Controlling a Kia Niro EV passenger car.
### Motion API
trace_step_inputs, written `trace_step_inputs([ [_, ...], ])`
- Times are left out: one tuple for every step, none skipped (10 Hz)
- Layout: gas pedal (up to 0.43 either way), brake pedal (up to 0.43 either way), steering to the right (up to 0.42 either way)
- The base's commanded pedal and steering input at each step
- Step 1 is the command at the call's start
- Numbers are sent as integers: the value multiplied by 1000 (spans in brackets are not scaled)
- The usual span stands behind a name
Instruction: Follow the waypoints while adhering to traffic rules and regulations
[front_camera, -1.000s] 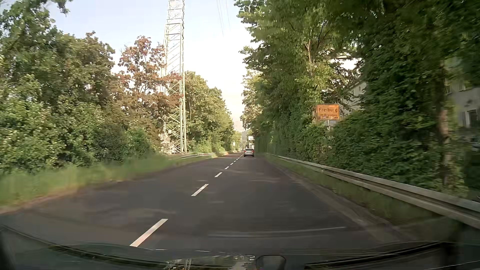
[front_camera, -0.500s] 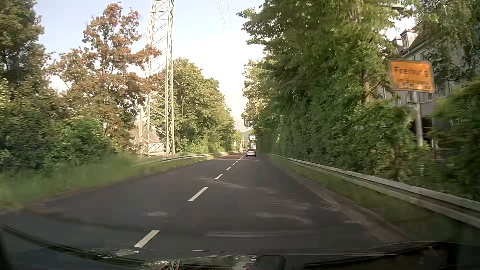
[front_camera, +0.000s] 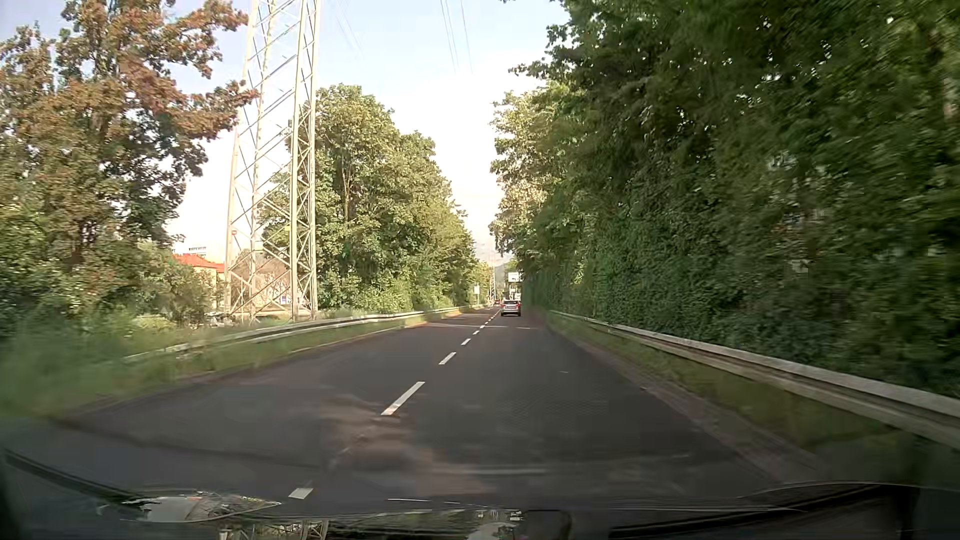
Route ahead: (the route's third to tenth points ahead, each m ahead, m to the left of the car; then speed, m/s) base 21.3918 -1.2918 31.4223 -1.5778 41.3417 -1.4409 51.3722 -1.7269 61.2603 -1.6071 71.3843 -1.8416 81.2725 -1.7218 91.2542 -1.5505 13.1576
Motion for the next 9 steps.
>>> trace_step_inputs([
  [0,0,-12],
  [0,0,-12],
  [0,0,-12],
  [0,0,-12],
  [0,0,-12],
  [0,0,-12],
  [0,0,-12],
  [0,0,-12],
  [0,0,-11],
])
